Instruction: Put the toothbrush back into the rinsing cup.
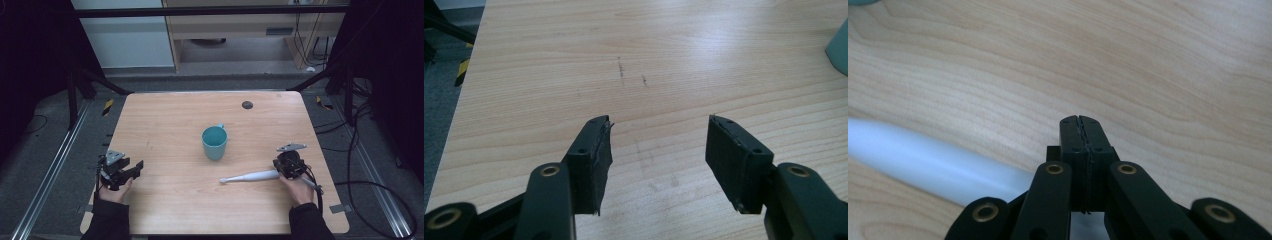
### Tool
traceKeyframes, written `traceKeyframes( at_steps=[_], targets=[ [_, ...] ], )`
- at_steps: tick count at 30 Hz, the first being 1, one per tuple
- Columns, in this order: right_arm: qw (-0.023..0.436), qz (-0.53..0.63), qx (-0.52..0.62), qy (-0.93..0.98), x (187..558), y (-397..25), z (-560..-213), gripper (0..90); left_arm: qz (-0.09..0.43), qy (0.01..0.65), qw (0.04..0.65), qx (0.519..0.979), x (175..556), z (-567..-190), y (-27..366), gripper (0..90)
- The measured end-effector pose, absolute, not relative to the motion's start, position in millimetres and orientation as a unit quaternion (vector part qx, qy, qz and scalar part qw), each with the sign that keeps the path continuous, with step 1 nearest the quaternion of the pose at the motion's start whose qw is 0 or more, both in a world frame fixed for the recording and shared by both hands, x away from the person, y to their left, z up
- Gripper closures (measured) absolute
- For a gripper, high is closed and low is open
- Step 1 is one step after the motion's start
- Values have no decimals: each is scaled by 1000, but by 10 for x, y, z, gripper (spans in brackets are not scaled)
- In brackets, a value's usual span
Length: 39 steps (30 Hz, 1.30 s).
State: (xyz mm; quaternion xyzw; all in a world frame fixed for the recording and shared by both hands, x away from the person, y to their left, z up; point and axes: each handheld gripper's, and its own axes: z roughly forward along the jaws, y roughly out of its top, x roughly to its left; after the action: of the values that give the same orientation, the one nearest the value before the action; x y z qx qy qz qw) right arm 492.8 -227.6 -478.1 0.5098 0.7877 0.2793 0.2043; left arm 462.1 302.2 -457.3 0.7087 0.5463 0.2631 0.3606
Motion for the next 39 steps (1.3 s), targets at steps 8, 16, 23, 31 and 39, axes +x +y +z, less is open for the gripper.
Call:
traceKeyframes(
  at_steps=[8, 16, 23, 31, 39],
  targets=[
    [203, 277, 511, 788, 4834, -2333, -4755, 900, 264, 545, 359, 710, 4627, -4572, 3019, 430],
    [203, 267, 506, 794, 4755, -2320, -4761, 900, 266, 545, 358, 710, 4628, -4571, 3020, 431],
    [204, 269, 506, 794, 4675, -2341, -4748, 900, 266, 544, 357, 711, 4622, -4570, 3015, 431],
    [199, 274, 505, 794, 4593, -2371, -4739, 900, 265, 546, 357, 710, 4626, -4573, 3022, 431],
    [198, 269, 497, 801, 4520, -2350, -4734, 900, 267, 545, 356, 711, 4623, -4570, 3021, 430]
  ],
)
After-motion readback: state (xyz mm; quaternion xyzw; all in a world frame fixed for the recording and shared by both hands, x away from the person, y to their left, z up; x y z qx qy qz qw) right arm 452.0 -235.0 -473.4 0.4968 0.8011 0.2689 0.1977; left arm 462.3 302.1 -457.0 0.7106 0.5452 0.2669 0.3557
